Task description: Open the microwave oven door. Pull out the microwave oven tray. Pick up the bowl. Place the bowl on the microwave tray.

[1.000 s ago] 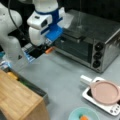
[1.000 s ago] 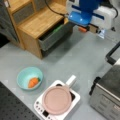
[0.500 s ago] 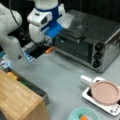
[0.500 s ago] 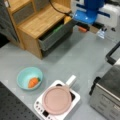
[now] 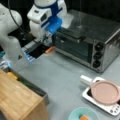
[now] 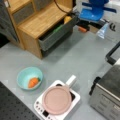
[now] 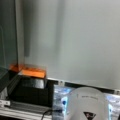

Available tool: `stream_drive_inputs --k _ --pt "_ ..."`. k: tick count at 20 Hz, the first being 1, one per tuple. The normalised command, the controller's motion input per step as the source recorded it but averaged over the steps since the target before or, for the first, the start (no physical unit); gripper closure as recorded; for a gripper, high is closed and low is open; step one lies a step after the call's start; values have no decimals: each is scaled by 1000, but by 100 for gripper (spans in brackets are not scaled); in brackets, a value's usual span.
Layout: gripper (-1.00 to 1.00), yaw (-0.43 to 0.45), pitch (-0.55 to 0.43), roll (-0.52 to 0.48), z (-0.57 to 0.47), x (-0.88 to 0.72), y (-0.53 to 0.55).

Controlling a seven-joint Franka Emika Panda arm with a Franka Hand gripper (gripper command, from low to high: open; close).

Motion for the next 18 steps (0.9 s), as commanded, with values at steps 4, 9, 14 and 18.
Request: stream_drive_inputs --k 4,9,14,18 --pt "-100 -130 73 142 36 -135 354" --pt "-100 -145 59 136 4 -122 274" --pt "-100 -167 40 116 -42 -81 258" --pt "-100 -182 26 72 -35 -46 288"
